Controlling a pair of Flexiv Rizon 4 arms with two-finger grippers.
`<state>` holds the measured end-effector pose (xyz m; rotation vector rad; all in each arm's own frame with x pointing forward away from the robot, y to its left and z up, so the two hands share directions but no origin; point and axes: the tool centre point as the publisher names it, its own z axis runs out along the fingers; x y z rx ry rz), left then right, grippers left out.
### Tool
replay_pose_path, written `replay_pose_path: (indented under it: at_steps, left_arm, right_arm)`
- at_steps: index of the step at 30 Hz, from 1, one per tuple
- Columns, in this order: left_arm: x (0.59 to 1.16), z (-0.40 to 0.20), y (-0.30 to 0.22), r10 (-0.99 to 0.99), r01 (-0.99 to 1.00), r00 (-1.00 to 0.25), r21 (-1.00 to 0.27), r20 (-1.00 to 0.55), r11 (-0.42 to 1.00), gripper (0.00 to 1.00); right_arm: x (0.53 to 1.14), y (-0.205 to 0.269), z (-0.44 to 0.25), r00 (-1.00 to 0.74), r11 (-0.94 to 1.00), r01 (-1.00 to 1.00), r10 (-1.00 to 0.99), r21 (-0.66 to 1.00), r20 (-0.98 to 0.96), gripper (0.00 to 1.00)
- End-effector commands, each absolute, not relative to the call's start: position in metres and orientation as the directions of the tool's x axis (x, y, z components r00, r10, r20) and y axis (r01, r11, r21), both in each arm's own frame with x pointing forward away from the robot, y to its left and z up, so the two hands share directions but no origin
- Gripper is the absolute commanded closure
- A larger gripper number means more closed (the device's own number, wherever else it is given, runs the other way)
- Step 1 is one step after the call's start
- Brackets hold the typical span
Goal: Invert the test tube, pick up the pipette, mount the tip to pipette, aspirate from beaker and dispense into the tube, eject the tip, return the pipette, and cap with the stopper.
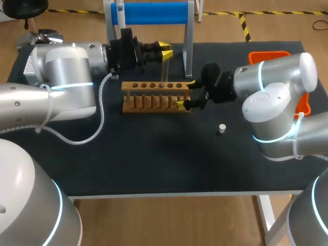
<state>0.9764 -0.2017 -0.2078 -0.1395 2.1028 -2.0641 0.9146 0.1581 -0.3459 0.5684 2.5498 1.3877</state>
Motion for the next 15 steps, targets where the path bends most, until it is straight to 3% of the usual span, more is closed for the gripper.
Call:
replay_pose_path:
  at_steps: [1, 15]
  left_arm:
    - [0.979, -0.212, -0.200, -0.198, 0.064, -0.978, -0.998, -0.068, 0.026, 1.00]
    - [0.983, -0.223, -0.198, -0.204, 0.052, -0.977, -0.998, -0.056, 0.024, 1.00]
  right_arm:
    - [0.915, 0.157, -0.346, -0.911, 0.489, 0.242, 0.412, 0.838, 0.022, 0.00]
    - [0.915, 0.157, -0.346, -0.911, 0.489, 0.242, 0.412, 0.838, 0.022, 0.00]
